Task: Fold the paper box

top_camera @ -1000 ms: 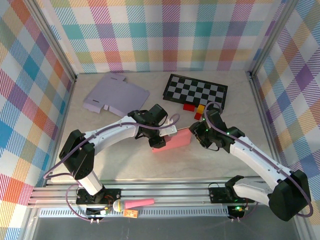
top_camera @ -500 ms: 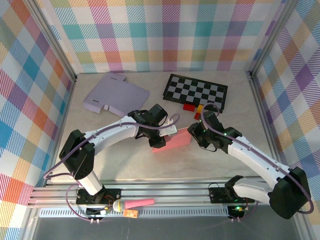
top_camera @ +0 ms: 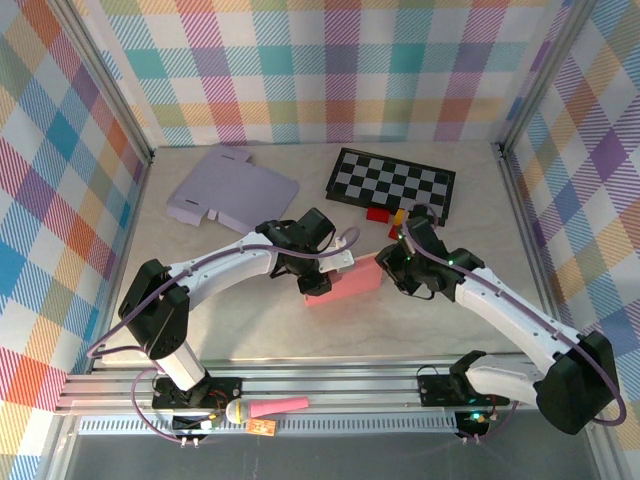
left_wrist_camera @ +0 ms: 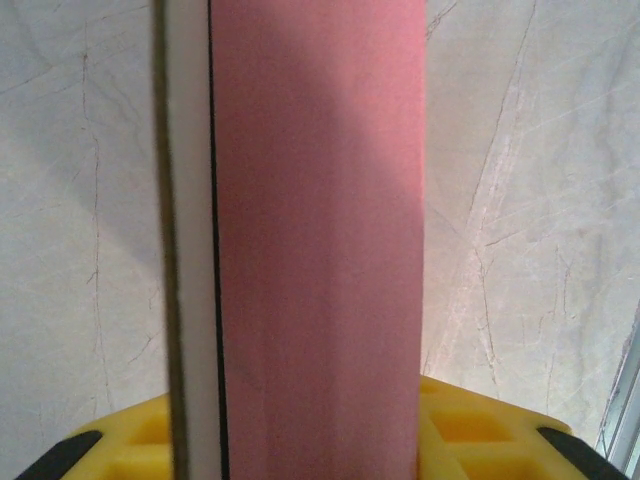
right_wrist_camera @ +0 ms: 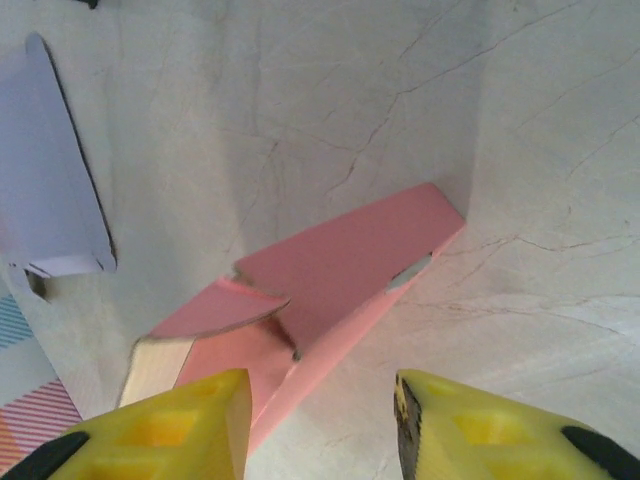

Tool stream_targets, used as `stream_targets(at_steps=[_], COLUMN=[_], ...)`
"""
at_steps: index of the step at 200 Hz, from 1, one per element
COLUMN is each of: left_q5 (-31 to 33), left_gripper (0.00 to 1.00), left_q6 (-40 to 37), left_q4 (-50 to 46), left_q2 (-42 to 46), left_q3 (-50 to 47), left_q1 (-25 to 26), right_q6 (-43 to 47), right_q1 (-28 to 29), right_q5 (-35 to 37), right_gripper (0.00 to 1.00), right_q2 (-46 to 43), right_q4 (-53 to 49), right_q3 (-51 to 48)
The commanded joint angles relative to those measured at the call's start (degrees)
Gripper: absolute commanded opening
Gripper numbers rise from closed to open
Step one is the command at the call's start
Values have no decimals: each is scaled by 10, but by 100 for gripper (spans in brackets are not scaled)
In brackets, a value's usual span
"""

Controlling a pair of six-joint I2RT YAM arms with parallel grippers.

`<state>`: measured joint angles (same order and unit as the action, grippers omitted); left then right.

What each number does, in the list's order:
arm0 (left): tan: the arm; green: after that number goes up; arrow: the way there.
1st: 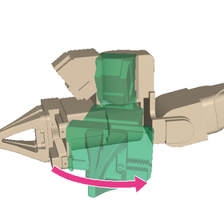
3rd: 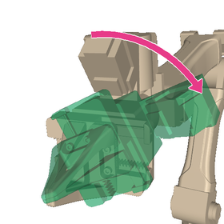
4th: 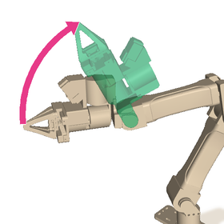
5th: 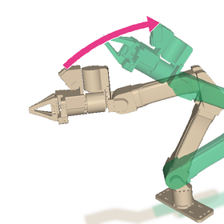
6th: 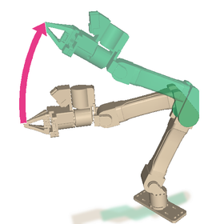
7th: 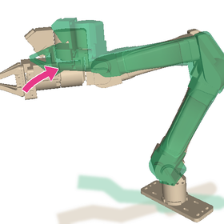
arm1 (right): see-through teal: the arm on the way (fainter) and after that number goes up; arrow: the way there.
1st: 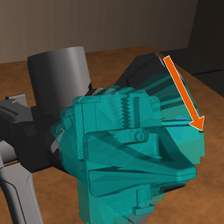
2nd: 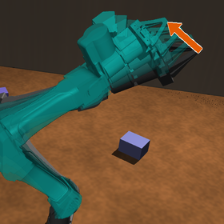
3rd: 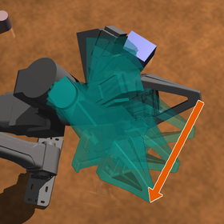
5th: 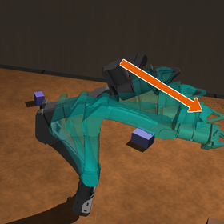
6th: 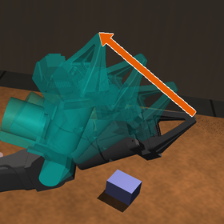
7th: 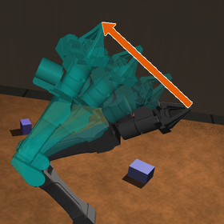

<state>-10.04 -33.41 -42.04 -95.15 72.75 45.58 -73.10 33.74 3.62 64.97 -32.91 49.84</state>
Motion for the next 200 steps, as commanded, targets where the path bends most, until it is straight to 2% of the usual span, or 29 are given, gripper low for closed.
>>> stream_targets(at_steps=[1,20,38,56,73,129,166,200], left_q5=[-13,-13,-13,-13,-12,-12,-12,-15], left_gripper=[35,35,35,35,35,35,35,35], left_q6=[8,8,9,8,8,9,10,12], left_q4=[-12,-12,-12,-12,-12,-13,-10,-8], left_q2=[-4,-3,-2,-3,-2,-2,-4,-5], left_q3=[9,8,8,9,9,11,12,14], left_q1=[-4,-4,-4,-4,-4,-3,-3,-3], right_q6=[66,94,113,107,95,39,-5,-49], right_q1=[-24,-78,-144,-197,-221,-214,-186,-177], right_q5=[-5,-19,-65,-125,-189,-342,-391,-409], right_gripper=[44,46,50,53,55,61,64,65], right_q2=[-29,-50,-58,-33,11,148,168,148], right_q4=[-54,-63,-42,-24,4,133,167,191], right_q3=[52,56,46,37,32,32,21,-12])
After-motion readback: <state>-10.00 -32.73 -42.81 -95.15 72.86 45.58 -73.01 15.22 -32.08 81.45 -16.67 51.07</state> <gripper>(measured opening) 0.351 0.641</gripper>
